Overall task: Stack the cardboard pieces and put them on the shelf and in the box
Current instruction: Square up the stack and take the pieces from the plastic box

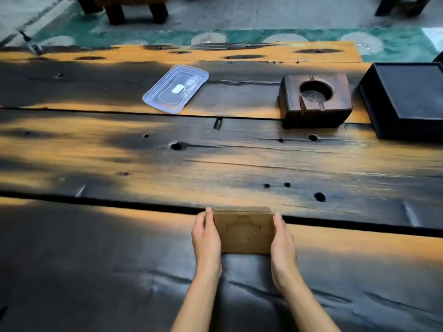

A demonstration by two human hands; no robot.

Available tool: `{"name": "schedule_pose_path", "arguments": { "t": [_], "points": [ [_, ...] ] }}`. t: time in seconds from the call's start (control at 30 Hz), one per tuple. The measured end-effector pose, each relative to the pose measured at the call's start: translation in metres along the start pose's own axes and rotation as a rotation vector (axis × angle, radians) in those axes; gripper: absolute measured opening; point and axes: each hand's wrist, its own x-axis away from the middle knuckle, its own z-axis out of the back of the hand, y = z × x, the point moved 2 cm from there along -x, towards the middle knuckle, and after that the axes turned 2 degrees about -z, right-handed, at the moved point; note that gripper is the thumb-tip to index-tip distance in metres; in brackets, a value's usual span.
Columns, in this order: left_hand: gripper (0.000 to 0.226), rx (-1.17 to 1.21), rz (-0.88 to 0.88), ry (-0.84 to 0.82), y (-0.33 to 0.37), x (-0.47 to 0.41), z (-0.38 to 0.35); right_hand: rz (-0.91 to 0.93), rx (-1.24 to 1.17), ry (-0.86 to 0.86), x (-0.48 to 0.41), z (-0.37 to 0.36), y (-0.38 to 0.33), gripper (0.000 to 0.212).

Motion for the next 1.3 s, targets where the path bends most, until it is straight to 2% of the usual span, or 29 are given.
{"name": "schedule_pose_path", "arguments": {
  "t": [0.07,0.2,0.3,0.37,0.5,0.57,0.63,0.7,0.73,0.8,0.87,0.97,1.03,1.1,1.2,1.23,1.3],
  "points": [
    [0.03,0.058,-0.114,-0.022,0.018,-0.037,-0.019,0.131,-0.022,-0.031,-0.029,-0.011,-0.02,0.047],
    [0.022,0.15,-0.38,-0.1,0.041,-0.086,-0.039,0.322,-0.001,0.006,-0.08,-0.037,-0.04,0.032],
    [0.028,0.119,-0.521,-0.178,0.038,-0.096,-0.036,0.421,-0.04,0.058,-0.092,-0.042,-0.039,0.033],
    [0.038,0.121,-0.492,-0.188,0.027,-0.103,-0.037,0.44,-0.075,0.069,-0.102,-0.044,-0.029,0.041],
    [0.059,0.235,-0.375,-0.212,0.025,-0.105,-0.051,0.369,-0.215,0.205,-0.107,-0.057,-0.023,0.039],
    [0.046,0.257,-0.418,-0.202,0.025,-0.105,-0.051,0.435,-0.174,0.227,-0.104,-0.06,-0.023,0.04],
    [0.036,0.162,-0.564,-0.196,0.026,-0.108,-0.048,0.451,-0.075,0.227,-0.107,-0.06,-0.021,0.027],
    [0.035,0.1,-0.611,-0.207,0.026,-0.112,-0.047,0.425,-0.041,0.236,-0.109,-0.056,-0.016,0.032],
    [0.036,0.118,-0.615,-0.216,0.029,-0.111,-0.048,0.405,-0.041,0.258,-0.108,-0.054,-0.015,0.033],
    [0.041,0.165,-0.626,-0.223,0.032,-0.114,-0.046,0.474,-0.023,0.294,-0.103,-0.059,-0.024,0.033],
    [0.04,0.139,-0.63,-0.221,0.036,-0.117,-0.045,0.484,0.033,0.271,-0.102,-0.069,-0.026,0.039],
    [0.036,0.134,-0.545,-0.246,0.027,-0.12,-0.042,0.472,0.094,0.295,-0.1,-0.072,-0.019,0.025],
    [0.037,0.196,-0.509,-0.257,0.025,-0.12,-0.036,0.592,0.037,0.266,-0.1,-0.073,-0.022,0.035],
    [0.04,0.151,-0.55,-0.288,0.017,-0.12,-0.032,0.644,-0.017,0.21,-0.099,-0.074,-0.022,0.04],
    [0.044,0.06,-0.613,-0.293,0.015,-0.12,-0.032,0.607,0.054,0.306,-0.104,-0.073,-0.014,0.039],
    [0.044,0.031,-0.602,-0.29,0.018,-0.122,-0.036,0.573,0.078,0.372,-0.109,-0.073,-0.013,0.038],
    [0.041,0.01,-0.507,-0.271,0.028,-0.118,-0.037,0.434,-0.044,0.396,-0.105,-0.075,-0.01,0.028]
  ]
}}
